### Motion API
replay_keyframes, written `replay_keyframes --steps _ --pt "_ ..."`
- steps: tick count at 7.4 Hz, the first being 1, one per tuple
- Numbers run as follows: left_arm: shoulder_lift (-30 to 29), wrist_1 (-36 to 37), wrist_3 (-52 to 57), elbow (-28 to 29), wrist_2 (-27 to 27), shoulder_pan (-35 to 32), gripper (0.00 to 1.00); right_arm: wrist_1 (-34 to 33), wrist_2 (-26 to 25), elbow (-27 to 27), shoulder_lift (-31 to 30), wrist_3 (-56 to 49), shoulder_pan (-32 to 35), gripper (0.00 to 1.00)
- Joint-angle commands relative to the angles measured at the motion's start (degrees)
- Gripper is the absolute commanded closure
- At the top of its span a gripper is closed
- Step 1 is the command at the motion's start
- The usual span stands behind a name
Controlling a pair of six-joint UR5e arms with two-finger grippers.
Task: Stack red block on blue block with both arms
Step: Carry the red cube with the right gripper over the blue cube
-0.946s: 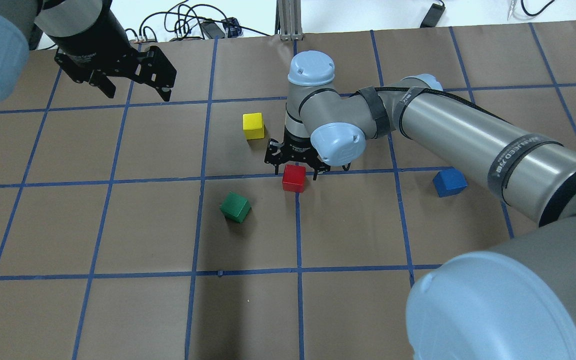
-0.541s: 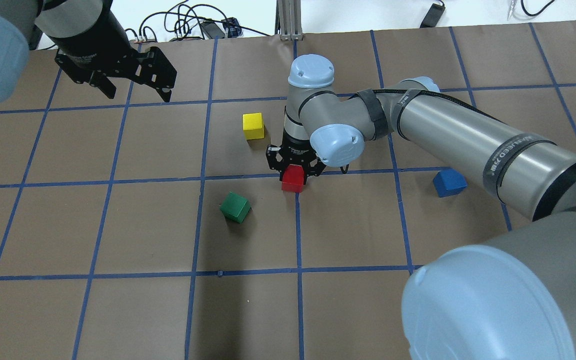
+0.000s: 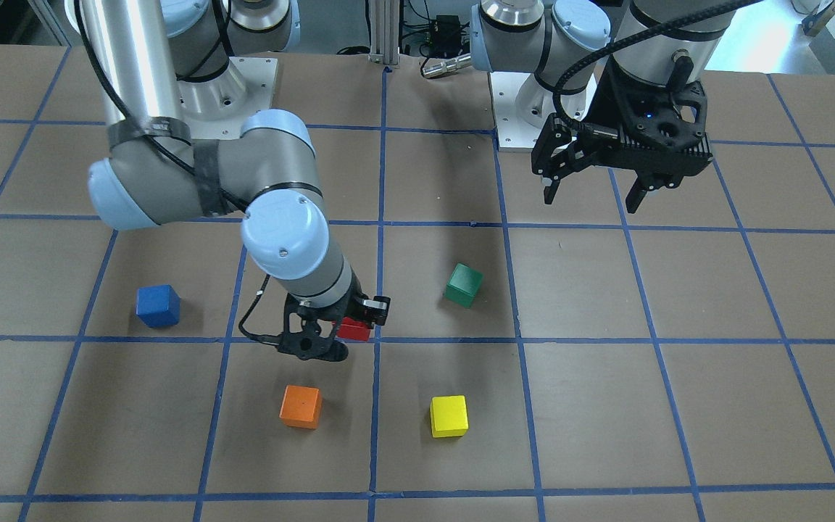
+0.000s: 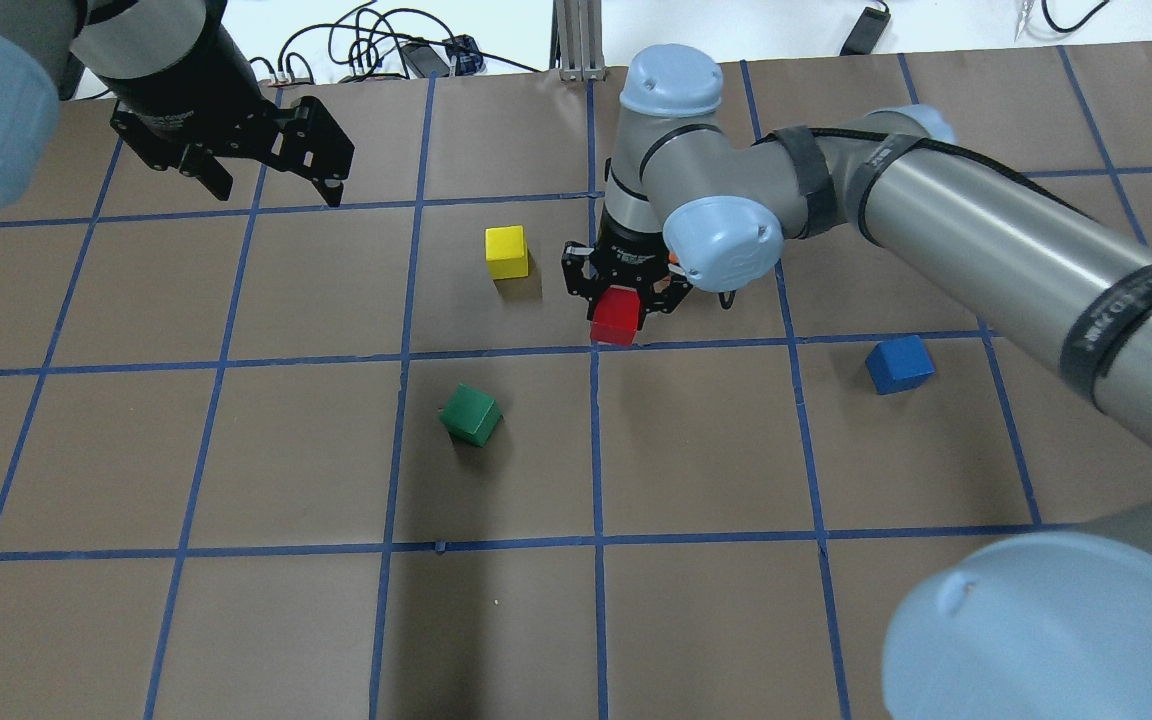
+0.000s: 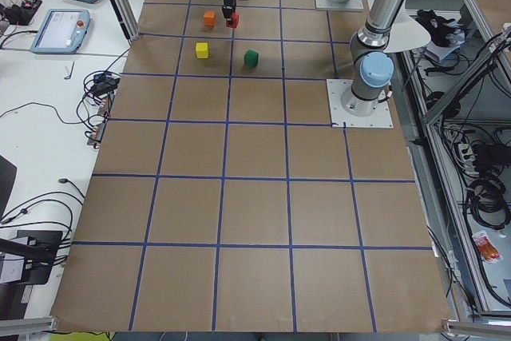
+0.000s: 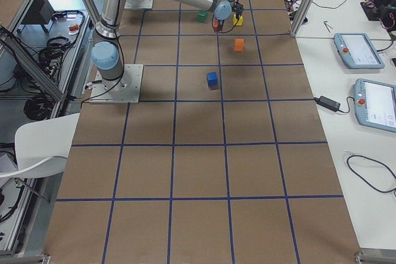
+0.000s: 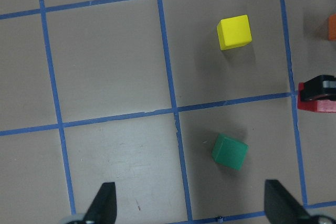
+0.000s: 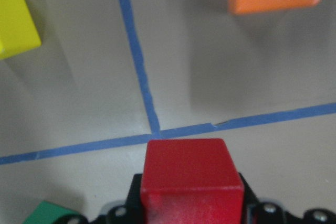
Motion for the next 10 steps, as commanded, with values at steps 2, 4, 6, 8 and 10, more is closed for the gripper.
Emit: replay_keyframes --steps 2,4,6,8,10 --pt "0.02 0.13 0.09 -0.02 0.00 0.00 0.00 12.71 -5.09 0.05 -10.34 -15.34 -12.47 1.00" --pt "0.11 0.13 0.00 -0.28 0.00 0.00 0.00 16.17 -10.62 1.10 -12.13 -27.30 -19.16 1.00" --pt "-0.07 0.13 -0.09 -0.02 0.00 0.00 0.00 15.66 -11.28 3.64 -12.04 -35.66 -23.22 1.00" --pt "0.02 0.13 -0.09 -0.10 0.00 0.00 0.00 10.77 -11.19 7.77 -11.87 -40.35 -24.64 1.00" --pt "0.02 0.13 -0.09 -0.10 0.00 0.00 0.00 5.57 -10.84 12.07 -11.52 -40.53 -24.64 1.00"
